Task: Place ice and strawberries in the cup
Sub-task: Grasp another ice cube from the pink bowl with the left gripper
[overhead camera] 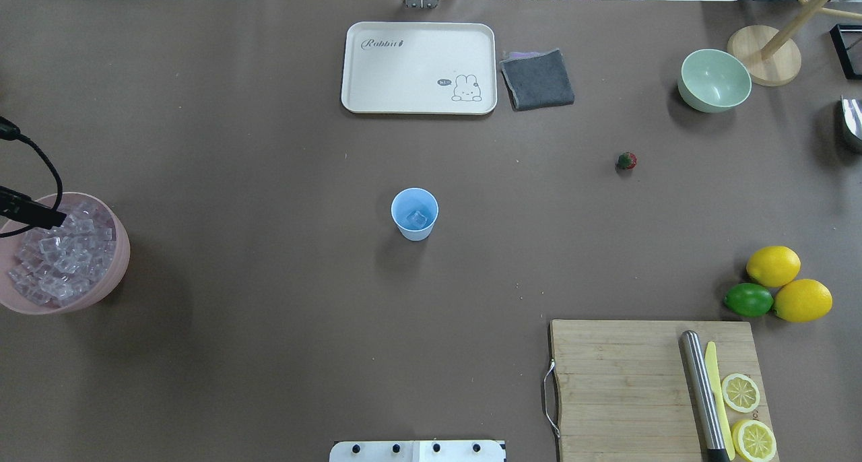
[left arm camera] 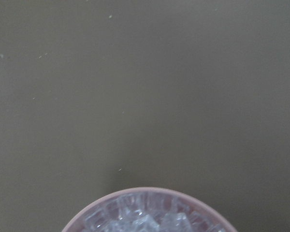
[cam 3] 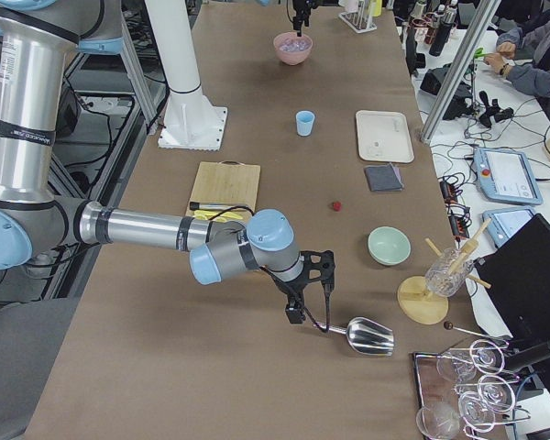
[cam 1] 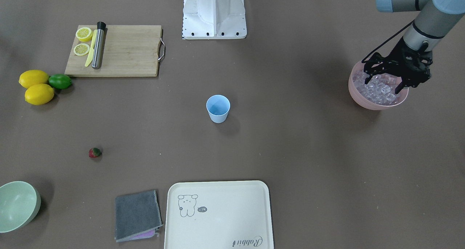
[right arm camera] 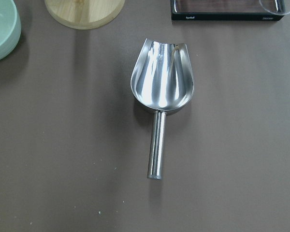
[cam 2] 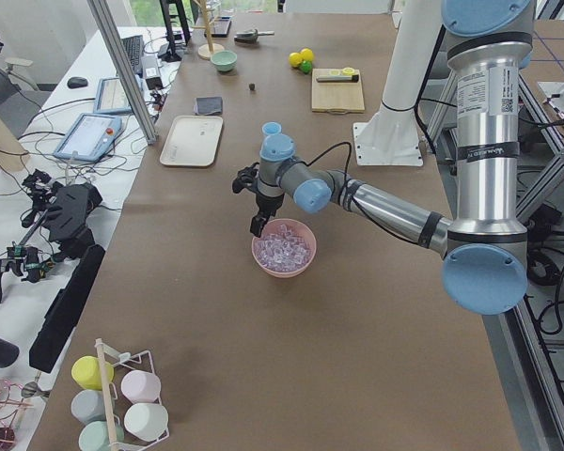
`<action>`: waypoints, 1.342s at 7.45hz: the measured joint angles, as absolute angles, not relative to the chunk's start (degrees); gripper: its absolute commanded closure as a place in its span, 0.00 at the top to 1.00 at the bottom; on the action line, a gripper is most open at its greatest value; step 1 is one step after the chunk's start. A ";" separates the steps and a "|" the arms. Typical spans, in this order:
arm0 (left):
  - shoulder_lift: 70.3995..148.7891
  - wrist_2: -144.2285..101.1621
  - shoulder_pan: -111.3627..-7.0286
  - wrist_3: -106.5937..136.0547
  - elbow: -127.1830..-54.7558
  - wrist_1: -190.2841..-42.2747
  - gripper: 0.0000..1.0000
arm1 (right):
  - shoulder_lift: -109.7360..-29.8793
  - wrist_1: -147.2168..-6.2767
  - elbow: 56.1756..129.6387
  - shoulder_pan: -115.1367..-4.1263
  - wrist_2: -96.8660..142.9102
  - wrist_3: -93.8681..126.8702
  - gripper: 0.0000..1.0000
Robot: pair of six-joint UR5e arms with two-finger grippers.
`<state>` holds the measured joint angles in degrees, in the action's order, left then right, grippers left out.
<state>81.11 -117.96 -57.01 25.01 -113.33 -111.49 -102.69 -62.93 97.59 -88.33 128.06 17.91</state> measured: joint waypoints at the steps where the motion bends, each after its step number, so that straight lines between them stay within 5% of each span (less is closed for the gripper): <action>1: 80.17 -117.73 -56.94 26.80 -111.91 -114.18 0.97 | -102.67 -62.93 97.57 -88.33 128.06 17.88 1.00; 10: 79.37 -118.10 -52.91 35.67 -103.07 -128.54 0.97 | -102.57 -62.93 97.56 -88.24 128.06 17.84 1.00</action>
<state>79.37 -118.10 -52.91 35.67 -103.07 -128.54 -102.57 -62.93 97.56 -88.24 128.06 17.84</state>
